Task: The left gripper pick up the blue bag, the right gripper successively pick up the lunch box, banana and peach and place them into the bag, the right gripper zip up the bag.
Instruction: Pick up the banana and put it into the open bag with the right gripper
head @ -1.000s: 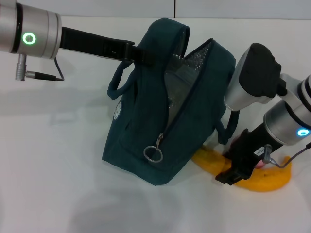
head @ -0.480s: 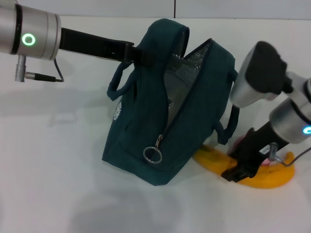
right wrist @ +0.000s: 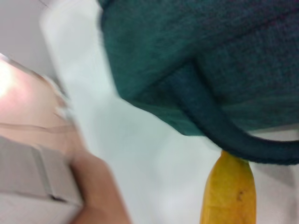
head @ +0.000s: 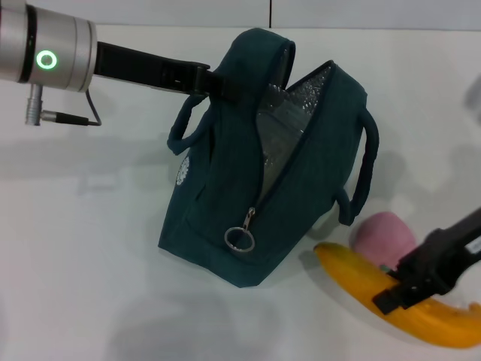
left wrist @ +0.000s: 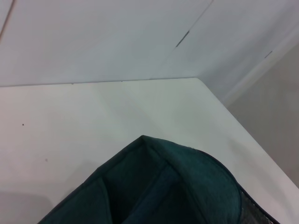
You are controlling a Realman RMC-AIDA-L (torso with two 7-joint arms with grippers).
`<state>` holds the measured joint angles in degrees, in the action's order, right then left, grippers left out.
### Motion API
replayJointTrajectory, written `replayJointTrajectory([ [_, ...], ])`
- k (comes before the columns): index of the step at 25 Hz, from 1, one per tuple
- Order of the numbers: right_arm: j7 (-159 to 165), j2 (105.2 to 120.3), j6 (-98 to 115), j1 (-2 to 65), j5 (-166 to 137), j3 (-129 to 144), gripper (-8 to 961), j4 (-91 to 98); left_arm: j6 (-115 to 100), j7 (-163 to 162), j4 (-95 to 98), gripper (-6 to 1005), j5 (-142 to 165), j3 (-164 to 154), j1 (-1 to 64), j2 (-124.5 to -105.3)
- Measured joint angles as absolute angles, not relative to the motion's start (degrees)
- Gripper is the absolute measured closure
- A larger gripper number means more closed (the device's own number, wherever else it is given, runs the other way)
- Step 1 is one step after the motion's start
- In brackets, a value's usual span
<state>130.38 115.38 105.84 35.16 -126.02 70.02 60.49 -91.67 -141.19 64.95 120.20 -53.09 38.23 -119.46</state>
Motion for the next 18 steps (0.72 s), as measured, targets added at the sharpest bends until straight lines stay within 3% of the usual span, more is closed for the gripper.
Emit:
replayJointTrajectory([
  [9,121.90,113.67,119.61,35.31,-124.48,52.10,525,48.51,-91.66,-141.28,64.89,965,120.21,-53.20,38.92,-119.53],
  [11,120.12,112.80,122.18,35.54,-121.34,50.41,526,45.13,-91.66,-141.32,64.88,965,120.21,-53.35,39.01,-119.56],
  [15,115.92,109.33,123.33,35.48,-109.36,51.12,526,37.10,-91.67,-141.33,64.79,965,120.19,-53.96,39.02,-119.62],
  [18,111.76,108.08,123.35,35.13,-101.67,51.21,526,32.67,-91.66,-141.42,64.77,965,120.12,-54.12,39.03,-119.62],
])
